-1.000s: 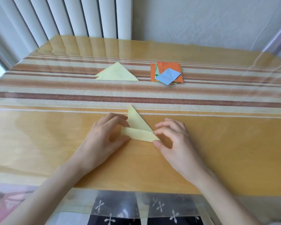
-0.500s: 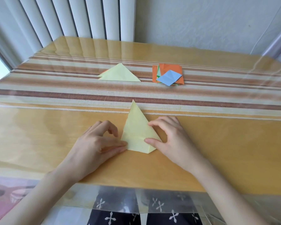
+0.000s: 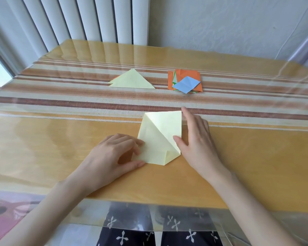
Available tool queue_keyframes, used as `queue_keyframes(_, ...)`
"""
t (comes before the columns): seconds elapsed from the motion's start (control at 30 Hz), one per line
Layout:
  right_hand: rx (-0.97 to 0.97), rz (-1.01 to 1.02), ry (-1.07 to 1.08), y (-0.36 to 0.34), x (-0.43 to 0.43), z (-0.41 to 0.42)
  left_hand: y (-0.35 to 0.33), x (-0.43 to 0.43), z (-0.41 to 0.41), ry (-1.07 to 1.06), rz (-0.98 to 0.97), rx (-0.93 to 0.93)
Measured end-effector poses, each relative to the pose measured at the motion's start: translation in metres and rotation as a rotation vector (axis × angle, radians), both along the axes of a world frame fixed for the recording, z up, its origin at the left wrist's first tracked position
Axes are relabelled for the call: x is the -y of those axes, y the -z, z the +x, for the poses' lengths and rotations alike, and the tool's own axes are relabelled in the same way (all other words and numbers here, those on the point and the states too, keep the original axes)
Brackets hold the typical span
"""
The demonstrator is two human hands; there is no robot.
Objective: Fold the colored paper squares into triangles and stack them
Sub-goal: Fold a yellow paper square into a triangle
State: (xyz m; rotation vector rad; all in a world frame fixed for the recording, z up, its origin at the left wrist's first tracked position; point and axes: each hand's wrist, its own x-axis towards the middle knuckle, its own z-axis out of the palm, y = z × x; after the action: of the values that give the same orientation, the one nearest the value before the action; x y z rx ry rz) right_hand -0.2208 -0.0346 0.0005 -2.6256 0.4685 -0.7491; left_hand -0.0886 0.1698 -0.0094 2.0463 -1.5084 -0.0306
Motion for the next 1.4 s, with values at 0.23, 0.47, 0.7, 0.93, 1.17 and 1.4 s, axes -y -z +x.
queue_keyframes(0.23,-0.018,-0.263,-0.235,0.01,0.022,-0.006,-0.006,0.006,0.003,0.019,-0.001,0.05)
queue_keyframes(0.47,-0.317,-0.005,-0.355,0.0,0.012,-0.038,-0.009,0.009,0.005,0.033,-0.007,0.093)
queue_keyframes(0.7,-0.261,-0.002,-0.265,0.006,-0.002,-0.034,-0.013,0.024,0.008,-0.038,-0.058,0.063)
queue_keyframes(0.93,-0.204,0.16,-0.121,0.005,-0.013,-0.024,-0.009,0.039,0.012,-0.144,-0.082,-0.151)
queue_keyframes(1.17,-0.088,-0.009,-0.024,0.01,-0.023,-0.015,0.002,0.044,0.012,-0.106,-0.067,0.082)
queue_keyframes(1.4,-0.129,-0.117,-0.118,0.011,-0.02,-0.018,-0.003,0.034,0.002,0.049,-0.002,0.358)
